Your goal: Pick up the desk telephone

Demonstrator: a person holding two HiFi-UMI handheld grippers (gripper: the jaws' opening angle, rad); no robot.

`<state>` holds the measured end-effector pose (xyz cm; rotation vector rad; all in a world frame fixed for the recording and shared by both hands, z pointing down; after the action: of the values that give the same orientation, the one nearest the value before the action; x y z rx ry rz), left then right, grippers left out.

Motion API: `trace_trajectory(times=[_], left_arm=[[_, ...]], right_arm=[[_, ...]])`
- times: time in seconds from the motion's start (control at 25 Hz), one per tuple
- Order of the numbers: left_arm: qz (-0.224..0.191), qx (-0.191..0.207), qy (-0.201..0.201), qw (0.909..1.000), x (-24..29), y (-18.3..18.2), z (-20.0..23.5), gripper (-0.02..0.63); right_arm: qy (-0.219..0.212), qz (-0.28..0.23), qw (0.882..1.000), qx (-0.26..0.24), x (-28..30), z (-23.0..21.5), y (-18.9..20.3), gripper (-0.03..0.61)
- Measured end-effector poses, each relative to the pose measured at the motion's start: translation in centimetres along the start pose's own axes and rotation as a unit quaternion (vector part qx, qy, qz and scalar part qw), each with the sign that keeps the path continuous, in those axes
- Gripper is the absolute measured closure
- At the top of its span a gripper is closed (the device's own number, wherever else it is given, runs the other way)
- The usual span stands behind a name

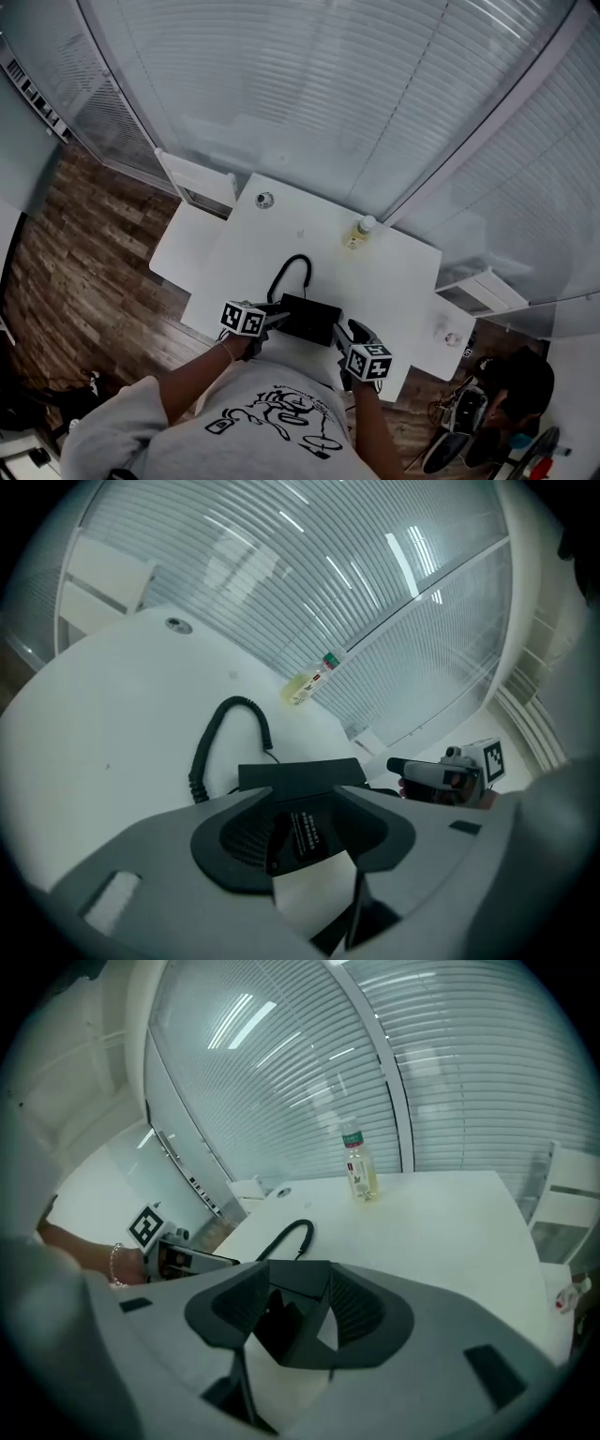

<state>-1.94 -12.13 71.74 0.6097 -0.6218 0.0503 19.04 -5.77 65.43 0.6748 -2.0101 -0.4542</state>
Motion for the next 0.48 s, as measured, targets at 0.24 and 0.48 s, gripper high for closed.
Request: trace_trajectory(times=[0.24, 0.48], left_arm=[[0.025, -0.058, -0.003, 0.998, 1.4, 2.3, 2.8, 0.394], [0.04, -0.098, 0.012, 0.9943, 2.7, 4.0, 3.8, 0.353]], right_arm=[[-0.015, 0.046, 0.998, 0.044, 1.9, -1.3, 2.5, 0.386], [-0.021, 0.073, 0.993, 0.087, 3.2, -2.2, 4.5, 0.366]])
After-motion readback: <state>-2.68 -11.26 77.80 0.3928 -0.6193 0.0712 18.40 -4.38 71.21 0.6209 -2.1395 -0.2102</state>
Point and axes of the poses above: the fingertips, and each gripper's own axes: x forward along the fingers, z to its left, y out of its underside, the point moved 5 cm from there along -x, backward along the fingers, and after that the axes turned 8 degrees about x, right-handed, at the moved point
